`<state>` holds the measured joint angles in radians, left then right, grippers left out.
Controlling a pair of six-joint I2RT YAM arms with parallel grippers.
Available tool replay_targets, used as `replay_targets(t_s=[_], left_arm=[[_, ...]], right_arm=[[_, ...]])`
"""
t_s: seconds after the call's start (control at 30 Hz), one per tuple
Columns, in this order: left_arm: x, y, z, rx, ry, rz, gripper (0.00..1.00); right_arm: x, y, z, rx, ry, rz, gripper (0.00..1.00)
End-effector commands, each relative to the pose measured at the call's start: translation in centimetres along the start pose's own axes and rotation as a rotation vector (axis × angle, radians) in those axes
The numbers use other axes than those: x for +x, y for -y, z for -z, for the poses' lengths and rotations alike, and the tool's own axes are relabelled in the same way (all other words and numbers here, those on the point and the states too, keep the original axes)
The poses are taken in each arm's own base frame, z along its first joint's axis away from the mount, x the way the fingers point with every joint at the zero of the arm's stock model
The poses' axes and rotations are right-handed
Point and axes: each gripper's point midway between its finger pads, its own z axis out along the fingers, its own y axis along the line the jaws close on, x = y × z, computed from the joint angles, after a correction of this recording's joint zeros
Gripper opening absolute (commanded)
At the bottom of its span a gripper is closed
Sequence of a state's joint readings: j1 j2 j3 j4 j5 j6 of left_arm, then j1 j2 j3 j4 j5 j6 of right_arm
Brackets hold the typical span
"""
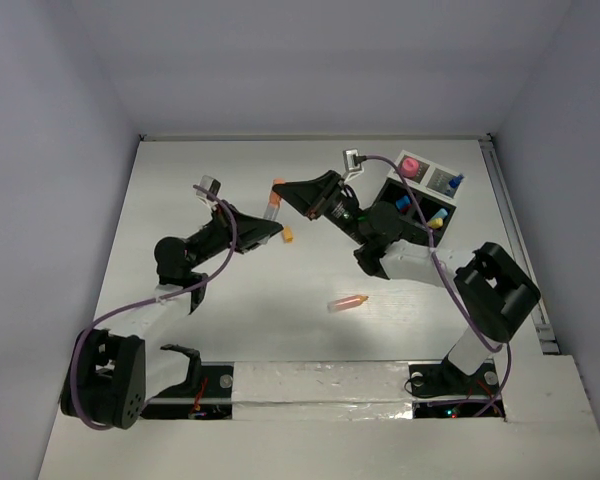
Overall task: Sort the stationery into containers
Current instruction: Close the pen cap on the pen.
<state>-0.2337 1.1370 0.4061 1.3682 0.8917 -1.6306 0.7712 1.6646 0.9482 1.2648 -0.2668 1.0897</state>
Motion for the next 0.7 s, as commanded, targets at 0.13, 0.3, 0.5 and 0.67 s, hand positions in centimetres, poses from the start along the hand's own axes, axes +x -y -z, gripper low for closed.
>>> replay_targets(t_s=[0.13, 0.3, 0.5, 0.67], left_arm=[[1.7, 9.8, 1.3, 0.384, 0.053, -0.598, 0.0], [1.4, 11.1, 1.3, 0.376, 0.099, -0.691, 0.0], [1.7, 12.7, 1.4, 0.408, 0.107, -0.73, 0.0], [1.7, 13.4, 1.3, 0.427, 0.11, -0.713, 0.0]], right_arm=[[0.2, -12.8, 3.2, -0.456, 0.032, -0.092, 0.05], [0.1, -14.3, 3.9, -0.48, 0.029, -0.085, 0.07], [1.2, -15.2, 3.8, -0.525, -0.032, -0.085, 0.08], [2.2, -15.2, 3.8, -0.527, -0.051, -0.082, 0.07]])
